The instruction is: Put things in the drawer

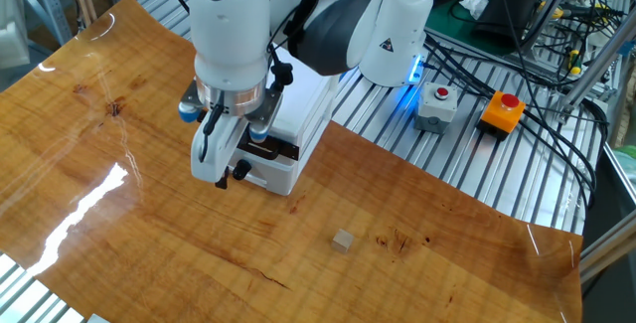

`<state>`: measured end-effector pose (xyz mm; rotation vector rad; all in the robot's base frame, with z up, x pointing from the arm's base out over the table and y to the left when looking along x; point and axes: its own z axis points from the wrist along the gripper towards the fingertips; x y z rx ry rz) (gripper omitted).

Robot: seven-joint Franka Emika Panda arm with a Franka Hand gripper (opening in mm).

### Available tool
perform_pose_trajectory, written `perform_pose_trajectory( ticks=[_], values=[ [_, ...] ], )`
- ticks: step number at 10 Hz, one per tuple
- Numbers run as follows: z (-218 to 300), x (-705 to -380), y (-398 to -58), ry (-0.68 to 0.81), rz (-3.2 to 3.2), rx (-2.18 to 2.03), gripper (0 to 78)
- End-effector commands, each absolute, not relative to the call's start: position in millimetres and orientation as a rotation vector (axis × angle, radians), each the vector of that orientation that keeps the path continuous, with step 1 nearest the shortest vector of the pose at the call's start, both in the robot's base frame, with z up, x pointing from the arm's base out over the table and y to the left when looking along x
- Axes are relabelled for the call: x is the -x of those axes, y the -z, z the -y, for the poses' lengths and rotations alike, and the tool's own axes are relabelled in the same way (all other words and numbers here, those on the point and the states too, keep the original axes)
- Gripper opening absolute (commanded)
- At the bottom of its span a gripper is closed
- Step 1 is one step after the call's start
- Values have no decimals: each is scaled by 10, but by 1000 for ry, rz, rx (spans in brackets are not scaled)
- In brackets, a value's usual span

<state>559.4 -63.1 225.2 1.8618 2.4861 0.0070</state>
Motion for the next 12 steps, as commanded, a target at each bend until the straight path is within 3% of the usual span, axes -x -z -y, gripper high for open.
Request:
perform_pose_trajectory(
  ticks=[1,12],
  values=[
    [631,-5577,-2237,6,-2472,-1869,774],
    [674,-5554,-2088,-15,-2444,-1871,774]
  ],
)
